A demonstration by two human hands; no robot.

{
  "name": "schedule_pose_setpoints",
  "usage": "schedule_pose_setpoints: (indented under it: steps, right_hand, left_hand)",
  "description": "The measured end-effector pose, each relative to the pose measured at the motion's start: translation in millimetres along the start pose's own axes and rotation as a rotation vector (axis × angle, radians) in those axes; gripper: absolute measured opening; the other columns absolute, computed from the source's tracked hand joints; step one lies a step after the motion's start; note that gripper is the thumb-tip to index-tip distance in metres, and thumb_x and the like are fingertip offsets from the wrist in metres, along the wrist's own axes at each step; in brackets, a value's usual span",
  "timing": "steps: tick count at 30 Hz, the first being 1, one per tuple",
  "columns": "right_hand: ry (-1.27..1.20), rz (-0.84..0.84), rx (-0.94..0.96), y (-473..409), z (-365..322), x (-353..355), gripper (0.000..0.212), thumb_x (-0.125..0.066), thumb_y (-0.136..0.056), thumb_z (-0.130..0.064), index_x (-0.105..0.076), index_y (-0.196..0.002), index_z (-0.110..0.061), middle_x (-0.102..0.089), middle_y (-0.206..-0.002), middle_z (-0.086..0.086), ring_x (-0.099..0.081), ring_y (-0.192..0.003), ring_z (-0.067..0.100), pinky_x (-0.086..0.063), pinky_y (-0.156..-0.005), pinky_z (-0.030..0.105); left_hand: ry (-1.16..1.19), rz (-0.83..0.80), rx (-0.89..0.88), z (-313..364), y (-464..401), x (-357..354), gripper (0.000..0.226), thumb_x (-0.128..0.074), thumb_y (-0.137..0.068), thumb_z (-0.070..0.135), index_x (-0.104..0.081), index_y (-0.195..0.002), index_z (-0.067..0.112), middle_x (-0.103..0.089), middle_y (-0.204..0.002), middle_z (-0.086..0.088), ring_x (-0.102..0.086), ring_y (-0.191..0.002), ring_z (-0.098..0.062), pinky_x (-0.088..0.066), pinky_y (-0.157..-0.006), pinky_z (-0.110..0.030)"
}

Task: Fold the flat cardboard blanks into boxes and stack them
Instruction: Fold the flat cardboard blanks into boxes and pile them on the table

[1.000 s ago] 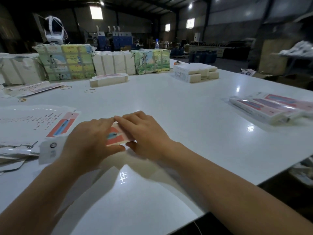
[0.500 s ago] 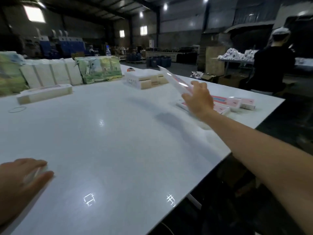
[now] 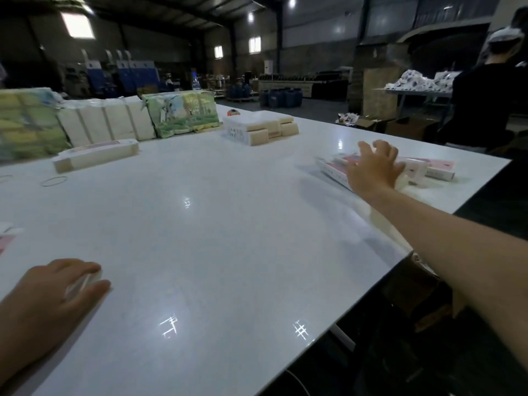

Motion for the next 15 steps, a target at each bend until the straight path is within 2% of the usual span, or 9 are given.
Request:
schedule_pose_setpoints:
  steps: [3, 5, 8, 11, 15]
  right_hand:
    - [-0.199, 0.023, 0.245, 40.6, -93.2, 13.8, 0.046, -0.050, -0.091, -0.025, -0.047, -0.136, -0.020, -0.038, -0.142, 0.009, -0.027, -0.132, 0.029, -0.021, -0.110, 0.053]
    - [-0.330, 0.001, 0.412, 81.8, -157.0, 21.7, 0.043, -0.051, -0.089, -0.023, -0.052, -0.132, -0.021, -0.045, -0.139, 0.006, -0.033, -0.129, 0.027, -0.027, -0.107, 0.049]
    - [-0.511, -0.202, 0.617, 153.0, -238.2, 17.6, 0.033, -0.050, -0.091, -0.023, -0.061, -0.122, -0.021, -0.054, -0.131, 0.005, -0.042, -0.122, 0.026, -0.034, -0.099, 0.043]
    - [-0.440, -0.376, 0.817, 223.3, -290.7, -1.2, 0.033, -0.046, -0.092, -0.022, -0.062, -0.121, -0.019, -0.056, -0.127, 0.007, -0.045, -0.118, 0.027, -0.036, -0.094, 0.040]
    - [-0.240, -0.438, 1.014, 279.3, -307.2, -31.4, 0.030, -0.045, -0.094, -0.020, -0.061, -0.118, -0.014, -0.056, -0.119, 0.007, -0.048, -0.112, 0.027, -0.040, -0.087, 0.036]
  left_hand:
    - [0.010, 0.046, 0.057, 22.7, 1.4, 18.6, 0.065, -0.039, -0.073, 0.069, -0.068, -0.105, 0.020, -0.065, -0.107, -0.004, -0.058, -0.101, -0.030, -0.046, -0.088, -0.046]
    - [0.018, 0.064, 0.030, 35.7, 5.8, 27.6, 0.062, -0.043, -0.075, 0.063, -0.069, -0.104, 0.015, -0.066, -0.107, -0.007, -0.057, -0.102, -0.031, -0.046, -0.089, -0.048]
    - [0.055, 0.075, 0.031, 47.7, 12.8, 34.2, 0.043, -0.056, -0.086, 0.046, -0.067, -0.110, 0.011, -0.065, -0.115, -0.007, -0.055, -0.108, -0.027, -0.043, -0.094, -0.046]
    - [0.075, 0.119, 0.035, 53.5, 14.9, 36.1, 0.036, -0.057, -0.089, 0.039, -0.065, -0.113, 0.014, -0.064, -0.117, -0.003, -0.054, -0.108, -0.021, -0.043, -0.094, -0.038]
    - [0.128, 0.144, 0.036, 54.1, 18.4, 37.8, 0.027, -0.053, -0.089, 0.036, -0.067, -0.101, 0.016, -0.065, -0.104, 0.002, -0.054, -0.096, -0.015, -0.041, -0.080, -0.028]
Point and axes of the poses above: each hand's wrist, its own y-axis away from the middle knuckle, its own x-axis out of the back of the hand, z = x × y, the point moved 7 cm from there along -y, towards the middle knuckle
